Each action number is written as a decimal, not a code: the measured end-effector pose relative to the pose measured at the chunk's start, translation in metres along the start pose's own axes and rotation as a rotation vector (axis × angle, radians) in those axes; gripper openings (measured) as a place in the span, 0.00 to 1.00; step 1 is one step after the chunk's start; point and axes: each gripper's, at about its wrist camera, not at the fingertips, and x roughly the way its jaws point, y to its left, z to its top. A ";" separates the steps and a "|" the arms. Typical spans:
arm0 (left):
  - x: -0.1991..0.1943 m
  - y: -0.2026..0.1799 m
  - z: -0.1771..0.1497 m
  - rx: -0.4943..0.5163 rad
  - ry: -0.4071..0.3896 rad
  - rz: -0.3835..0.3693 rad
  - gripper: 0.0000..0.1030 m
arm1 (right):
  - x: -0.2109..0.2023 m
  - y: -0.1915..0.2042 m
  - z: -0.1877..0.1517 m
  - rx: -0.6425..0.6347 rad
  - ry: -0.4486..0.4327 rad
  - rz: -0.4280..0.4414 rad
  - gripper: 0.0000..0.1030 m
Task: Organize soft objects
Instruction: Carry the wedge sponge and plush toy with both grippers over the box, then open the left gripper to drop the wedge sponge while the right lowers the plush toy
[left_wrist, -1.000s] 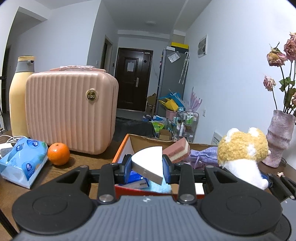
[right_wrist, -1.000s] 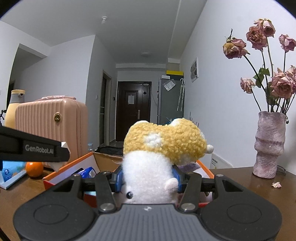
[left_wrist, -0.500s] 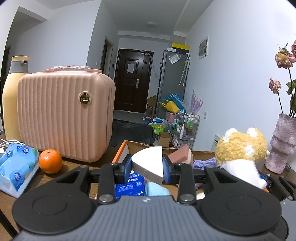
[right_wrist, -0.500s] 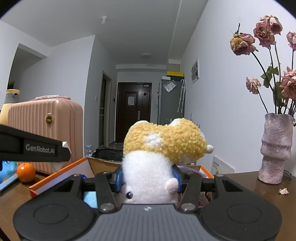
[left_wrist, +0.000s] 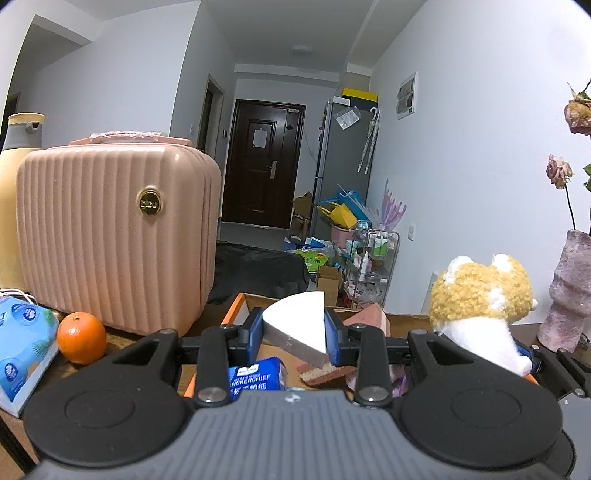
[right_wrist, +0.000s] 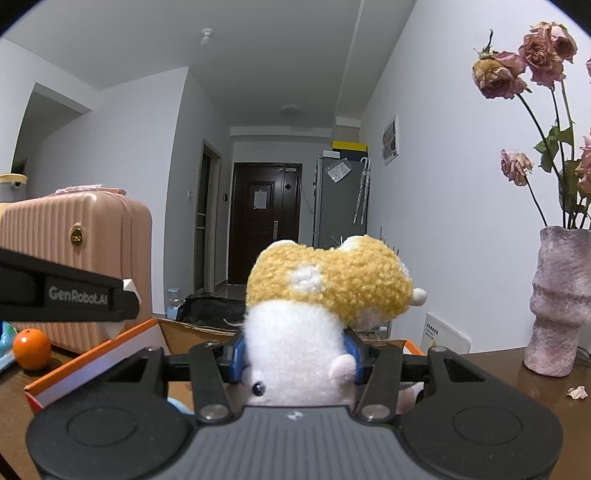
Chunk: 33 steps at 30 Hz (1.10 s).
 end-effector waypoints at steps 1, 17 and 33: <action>-0.001 0.001 0.000 0.000 0.000 -0.001 0.33 | 0.002 0.000 0.000 -0.002 0.001 0.002 0.48; 0.041 -0.003 0.003 0.026 0.010 0.002 0.33 | 0.034 -0.008 0.002 -0.035 0.020 0.009 0.48; 0.034 -0.001 0.000 0.024 0.004 0.062 0.84 | 0.039 -0.016 0.000 0.003 0.089 0.036 0.85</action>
